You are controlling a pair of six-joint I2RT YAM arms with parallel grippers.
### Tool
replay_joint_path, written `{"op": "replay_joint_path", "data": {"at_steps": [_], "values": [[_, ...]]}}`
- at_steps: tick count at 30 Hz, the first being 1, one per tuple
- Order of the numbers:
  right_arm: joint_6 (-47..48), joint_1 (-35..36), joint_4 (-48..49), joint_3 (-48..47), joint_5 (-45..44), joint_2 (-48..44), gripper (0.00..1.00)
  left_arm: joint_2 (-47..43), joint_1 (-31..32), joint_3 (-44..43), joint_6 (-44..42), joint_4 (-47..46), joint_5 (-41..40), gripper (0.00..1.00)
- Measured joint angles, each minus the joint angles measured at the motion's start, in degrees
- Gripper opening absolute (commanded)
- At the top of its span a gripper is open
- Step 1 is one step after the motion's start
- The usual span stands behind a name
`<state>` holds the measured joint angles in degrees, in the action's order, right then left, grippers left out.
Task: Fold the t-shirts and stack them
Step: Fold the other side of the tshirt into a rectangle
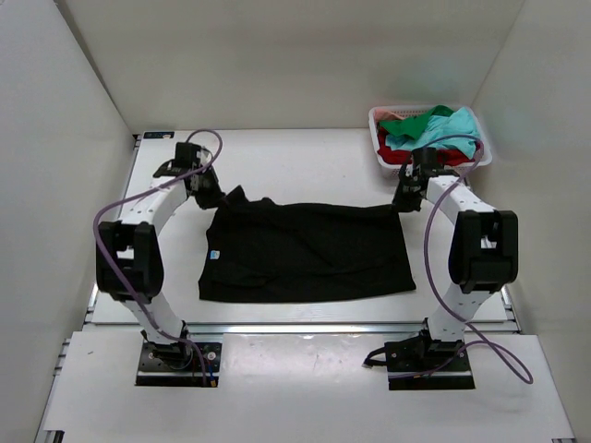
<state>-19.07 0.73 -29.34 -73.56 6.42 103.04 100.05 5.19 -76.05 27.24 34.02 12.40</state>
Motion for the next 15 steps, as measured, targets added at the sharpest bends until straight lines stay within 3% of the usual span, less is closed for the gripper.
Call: {"op": "replay_joint_path", "data": {"at_steps": [6,15], "values": [[1.09,-0.02,0.9,8.61,1.73,-6.62,0.0,-7.61,0.0,11.21,-0.02,0.22,0.07,0.0],[2.34,-0.48,1.53,19.67,2.27,-17.16,0.0,-20.28,0.07,21.14,0.02,0.28,0.02,0.0]]}}
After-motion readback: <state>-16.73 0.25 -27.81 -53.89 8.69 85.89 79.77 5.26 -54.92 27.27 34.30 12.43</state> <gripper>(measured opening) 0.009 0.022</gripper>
